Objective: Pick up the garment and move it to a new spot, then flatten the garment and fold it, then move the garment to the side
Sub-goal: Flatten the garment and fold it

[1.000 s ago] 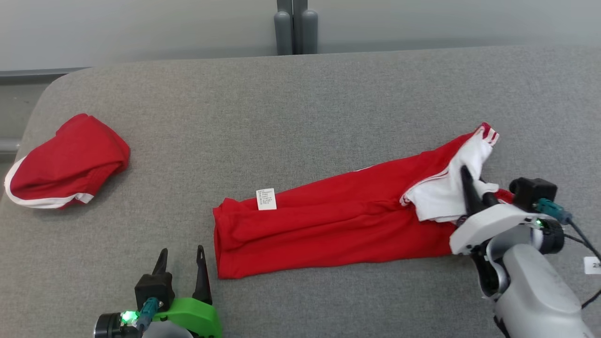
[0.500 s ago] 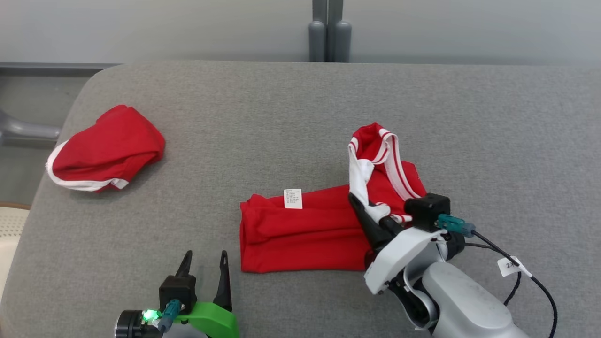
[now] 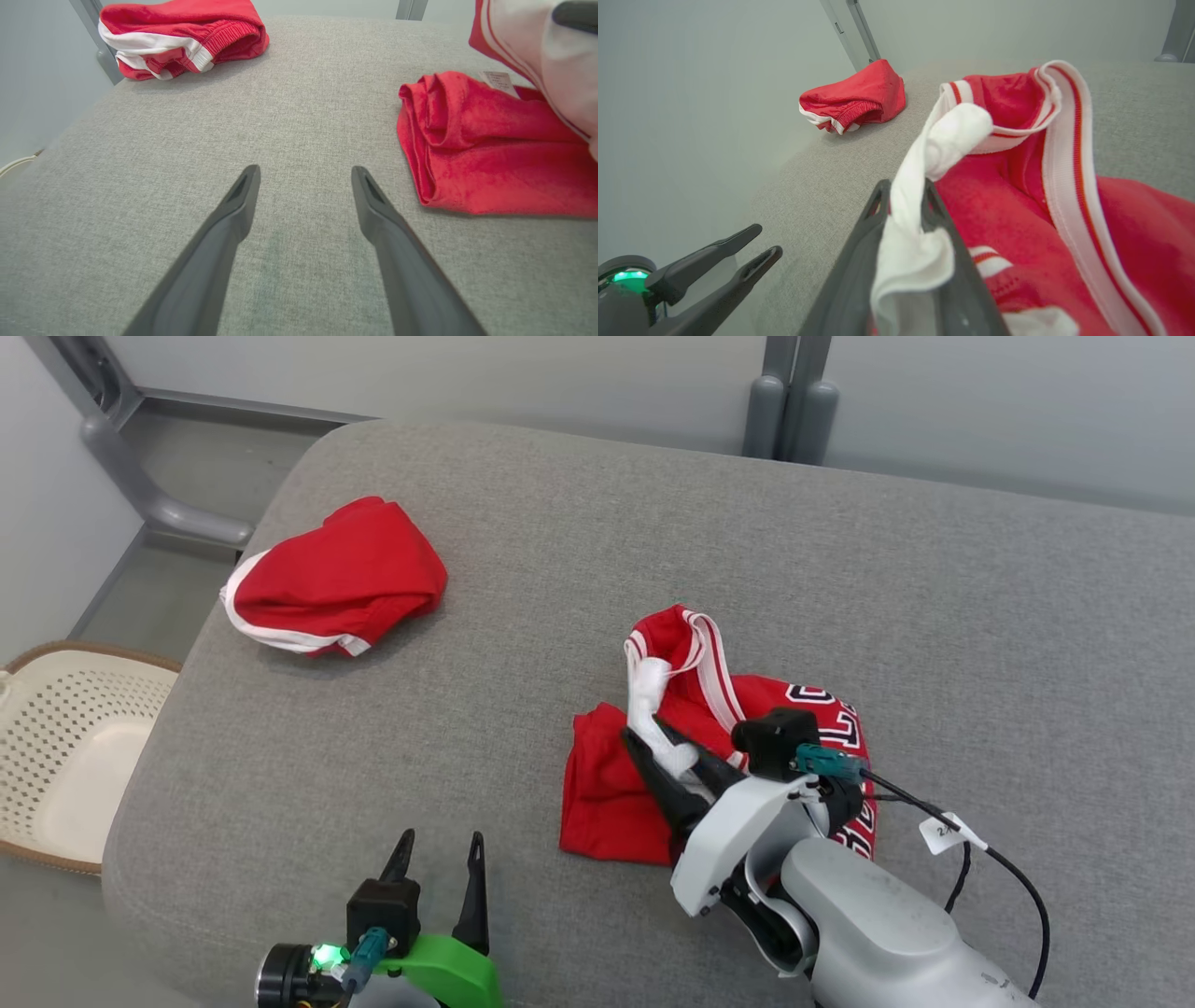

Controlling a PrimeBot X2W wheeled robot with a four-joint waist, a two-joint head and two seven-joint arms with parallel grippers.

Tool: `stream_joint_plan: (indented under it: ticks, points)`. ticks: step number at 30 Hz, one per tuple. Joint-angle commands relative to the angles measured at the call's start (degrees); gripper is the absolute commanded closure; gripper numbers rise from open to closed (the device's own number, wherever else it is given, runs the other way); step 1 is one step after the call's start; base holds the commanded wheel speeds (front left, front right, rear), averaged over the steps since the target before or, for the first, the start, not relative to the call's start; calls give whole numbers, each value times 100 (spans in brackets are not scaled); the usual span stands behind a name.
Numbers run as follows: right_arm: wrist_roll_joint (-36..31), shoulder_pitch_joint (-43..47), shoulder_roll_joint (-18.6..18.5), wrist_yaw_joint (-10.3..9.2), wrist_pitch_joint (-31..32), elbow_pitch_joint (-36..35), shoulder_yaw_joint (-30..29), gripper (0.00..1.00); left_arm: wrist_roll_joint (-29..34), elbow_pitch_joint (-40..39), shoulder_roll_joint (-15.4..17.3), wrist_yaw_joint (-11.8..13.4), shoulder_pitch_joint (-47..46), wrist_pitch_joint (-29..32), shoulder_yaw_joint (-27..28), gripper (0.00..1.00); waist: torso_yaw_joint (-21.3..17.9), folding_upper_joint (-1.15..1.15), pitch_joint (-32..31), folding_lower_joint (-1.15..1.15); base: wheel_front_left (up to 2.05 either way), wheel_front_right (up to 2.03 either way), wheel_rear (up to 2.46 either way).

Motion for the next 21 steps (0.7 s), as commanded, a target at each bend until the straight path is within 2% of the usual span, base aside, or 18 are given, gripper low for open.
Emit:
stream_joint_plan:
  ticks: [1,5,14,21]
  points:
    - [51,-101,0,0,-61,24,19,0,-5,-22,17,50,-101,-1,17,0,56,0,43,0,0,0,0]
    - [-135,-179,-20,0,-115,-3,-356,0,-13,-88,16,90,-120,-1,63,0,-138,0,44,0,0,0,0]
    - [-1745,620,-93,0,-111,-592,-2865,0,201,-261,17,154,-203,-1,199,0,-800,0,-16,0,0,0,0]
    - [-2548,1302,-9,0,-112,-961,-3950,0,334,-313,18,234,-106,-1,442,0,-1247,0,-125,0,0,0,0]
